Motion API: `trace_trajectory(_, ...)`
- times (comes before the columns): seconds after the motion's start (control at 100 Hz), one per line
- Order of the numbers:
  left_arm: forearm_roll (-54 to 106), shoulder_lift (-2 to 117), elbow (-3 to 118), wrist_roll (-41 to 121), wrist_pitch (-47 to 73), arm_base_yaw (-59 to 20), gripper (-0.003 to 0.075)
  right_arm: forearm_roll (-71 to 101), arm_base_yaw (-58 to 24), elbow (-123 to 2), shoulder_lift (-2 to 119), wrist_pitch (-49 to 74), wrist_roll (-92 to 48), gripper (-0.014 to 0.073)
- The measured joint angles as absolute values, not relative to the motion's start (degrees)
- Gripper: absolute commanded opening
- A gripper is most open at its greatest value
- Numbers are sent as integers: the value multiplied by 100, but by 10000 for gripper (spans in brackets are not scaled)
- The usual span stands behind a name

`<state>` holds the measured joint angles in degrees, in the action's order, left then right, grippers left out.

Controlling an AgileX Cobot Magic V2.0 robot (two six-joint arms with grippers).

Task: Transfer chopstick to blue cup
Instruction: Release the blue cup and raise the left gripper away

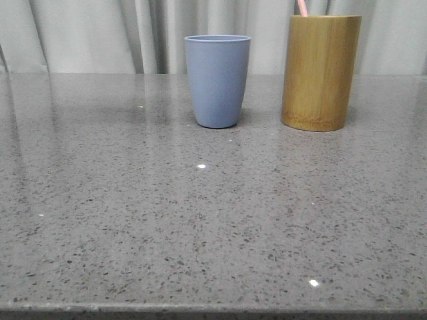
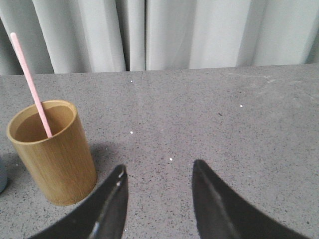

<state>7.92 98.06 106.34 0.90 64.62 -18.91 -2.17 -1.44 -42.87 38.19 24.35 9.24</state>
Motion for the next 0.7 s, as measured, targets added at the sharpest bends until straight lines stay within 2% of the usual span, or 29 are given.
trace_trajectory(0.42,747,7413,8053,68,5529,-802,365,-217,-185,-4352,4185,2705,924,332)
trace_trajectory(0.7,670,5822,6479,46,5017,-404,365,-217,-794,-4909,4885,2855,924,332)
